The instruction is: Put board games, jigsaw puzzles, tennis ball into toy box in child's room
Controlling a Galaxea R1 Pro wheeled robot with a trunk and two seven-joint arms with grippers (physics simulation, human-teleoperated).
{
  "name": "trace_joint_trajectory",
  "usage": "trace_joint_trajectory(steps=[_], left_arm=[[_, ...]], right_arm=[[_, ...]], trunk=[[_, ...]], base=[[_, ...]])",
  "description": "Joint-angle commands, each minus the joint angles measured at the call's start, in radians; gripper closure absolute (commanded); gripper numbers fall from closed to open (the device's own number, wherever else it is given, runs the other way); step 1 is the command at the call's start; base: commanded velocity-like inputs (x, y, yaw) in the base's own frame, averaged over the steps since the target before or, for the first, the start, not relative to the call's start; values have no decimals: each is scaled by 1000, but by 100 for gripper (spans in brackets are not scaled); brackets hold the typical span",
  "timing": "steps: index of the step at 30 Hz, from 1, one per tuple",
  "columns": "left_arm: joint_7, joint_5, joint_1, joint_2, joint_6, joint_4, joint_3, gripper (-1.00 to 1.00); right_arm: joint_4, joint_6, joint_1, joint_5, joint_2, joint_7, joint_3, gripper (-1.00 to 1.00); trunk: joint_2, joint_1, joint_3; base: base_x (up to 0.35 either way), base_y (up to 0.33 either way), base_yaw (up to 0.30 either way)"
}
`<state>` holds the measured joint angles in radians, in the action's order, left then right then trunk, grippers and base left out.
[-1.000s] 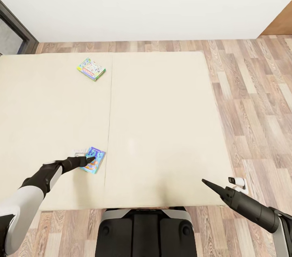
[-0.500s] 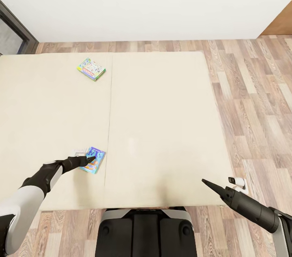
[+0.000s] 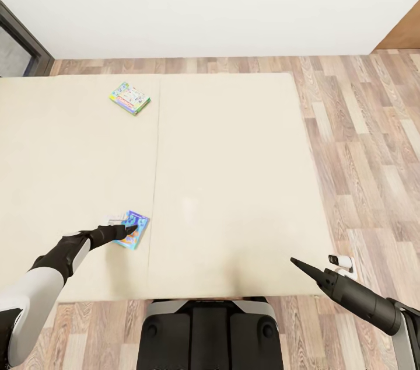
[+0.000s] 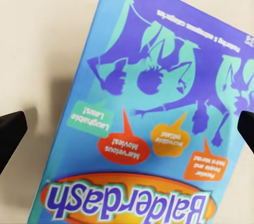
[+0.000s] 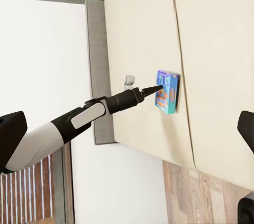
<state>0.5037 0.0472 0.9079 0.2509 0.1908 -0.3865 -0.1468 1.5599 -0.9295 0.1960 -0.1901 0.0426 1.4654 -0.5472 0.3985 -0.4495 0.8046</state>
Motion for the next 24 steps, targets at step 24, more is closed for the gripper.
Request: trace_joint_trajectory(steps=[24], left_arm=[[7, 5, 0, 1, 9, -2, -7, -100]], right_arm=[[0, -8, 0, -2, -1, 1, 1, -100]], trunk=[[2, -1, 16]], base=[[0, -36, 0]])
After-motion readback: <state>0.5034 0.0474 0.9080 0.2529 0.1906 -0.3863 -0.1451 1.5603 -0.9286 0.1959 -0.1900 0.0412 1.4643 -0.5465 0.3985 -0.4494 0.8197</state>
